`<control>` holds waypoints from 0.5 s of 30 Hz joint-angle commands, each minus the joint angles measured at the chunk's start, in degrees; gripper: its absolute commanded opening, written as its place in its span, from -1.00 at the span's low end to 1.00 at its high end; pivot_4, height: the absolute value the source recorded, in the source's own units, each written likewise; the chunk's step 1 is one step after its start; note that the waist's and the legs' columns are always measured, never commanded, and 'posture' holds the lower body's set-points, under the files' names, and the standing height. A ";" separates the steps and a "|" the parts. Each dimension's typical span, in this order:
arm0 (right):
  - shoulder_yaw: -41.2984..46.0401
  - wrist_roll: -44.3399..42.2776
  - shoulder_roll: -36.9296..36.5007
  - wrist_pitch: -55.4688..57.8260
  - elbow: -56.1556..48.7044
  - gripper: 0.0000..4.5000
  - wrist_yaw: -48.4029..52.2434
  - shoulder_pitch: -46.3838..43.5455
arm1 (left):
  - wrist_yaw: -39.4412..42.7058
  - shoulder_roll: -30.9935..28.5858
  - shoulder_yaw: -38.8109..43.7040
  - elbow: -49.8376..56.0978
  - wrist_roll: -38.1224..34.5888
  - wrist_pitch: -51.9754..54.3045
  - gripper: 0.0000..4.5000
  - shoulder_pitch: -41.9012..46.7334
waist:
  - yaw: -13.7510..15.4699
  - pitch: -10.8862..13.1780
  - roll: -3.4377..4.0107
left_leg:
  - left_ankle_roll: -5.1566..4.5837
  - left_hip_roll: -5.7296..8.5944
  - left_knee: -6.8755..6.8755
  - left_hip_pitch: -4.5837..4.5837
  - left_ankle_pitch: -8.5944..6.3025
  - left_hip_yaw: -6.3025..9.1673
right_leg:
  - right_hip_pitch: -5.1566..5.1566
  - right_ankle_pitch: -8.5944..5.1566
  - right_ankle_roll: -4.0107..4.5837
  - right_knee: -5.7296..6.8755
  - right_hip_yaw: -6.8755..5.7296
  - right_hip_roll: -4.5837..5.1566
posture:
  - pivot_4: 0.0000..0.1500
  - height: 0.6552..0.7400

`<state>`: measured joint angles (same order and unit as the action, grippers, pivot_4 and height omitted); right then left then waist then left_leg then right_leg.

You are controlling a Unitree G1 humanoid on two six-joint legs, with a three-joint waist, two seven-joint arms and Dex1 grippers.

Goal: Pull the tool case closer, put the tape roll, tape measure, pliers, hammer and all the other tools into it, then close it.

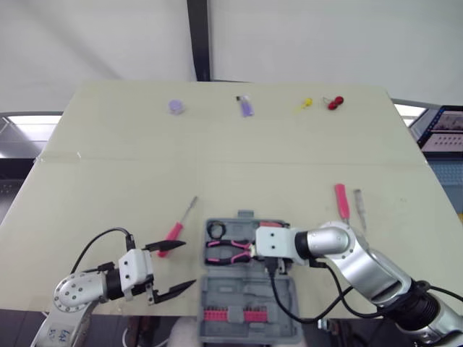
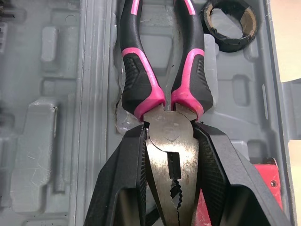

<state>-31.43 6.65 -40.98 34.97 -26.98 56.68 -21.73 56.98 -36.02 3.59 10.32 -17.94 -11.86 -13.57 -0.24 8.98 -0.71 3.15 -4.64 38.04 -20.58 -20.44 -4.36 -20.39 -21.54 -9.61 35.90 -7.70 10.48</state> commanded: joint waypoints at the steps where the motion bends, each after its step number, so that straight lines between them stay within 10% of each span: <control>1: -0.79 -0.11 -0.59 -0.04 -1.38 -0.33 1.32 0.72 | -0.50 0.53 -0.04 0.29 -0.08 -0.99 1.00 0.36 | 0.00 0.00 0.00 | 0.00 0.00 0.00 0.00 0.00 0.00 | 0.00 0.00 0.00 0.00 0.00 0.00 | 1.00 1.00; 7: 1.66 -1.38 -2.72 -0.12 -3.20 0.96 2.87 1.25 | -0.55 0.56 -0.31 -0.38 0.30 -1.41 1.00 1.03 | 0.04 -0.01 -0.01 | 0.00 0.00 0.01 0.00 0.00 0.00 | 0.01 0.00 0.00 0.00 0.00 0.00 | 1.00 1.00; 15: 7.47 -5.89 6.40 -5.05 3.23 0.75 -2.60 -1.02 | -1.24 1.43 -1.12 -1.46 0.91 -1.97 1.00 2.60 | -0.13 -0.02 -0.01 | 0.00 -0.01 -0.01 0.05 0.00 -0.01 | 0.01 0.00 0.00 0.03 -0.01 -0.01 | 1.00 1.00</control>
<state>-25.31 2.63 -35.61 31.38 -23.25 55.10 -22.68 56.06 -34.80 2.76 8.47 -17.41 -12.85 -11.31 -0.36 8.96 -0.73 3.15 -4.65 38.04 -20.53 -20.44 -4.36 -20.39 -21.54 -9.61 35.93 -7.71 10.47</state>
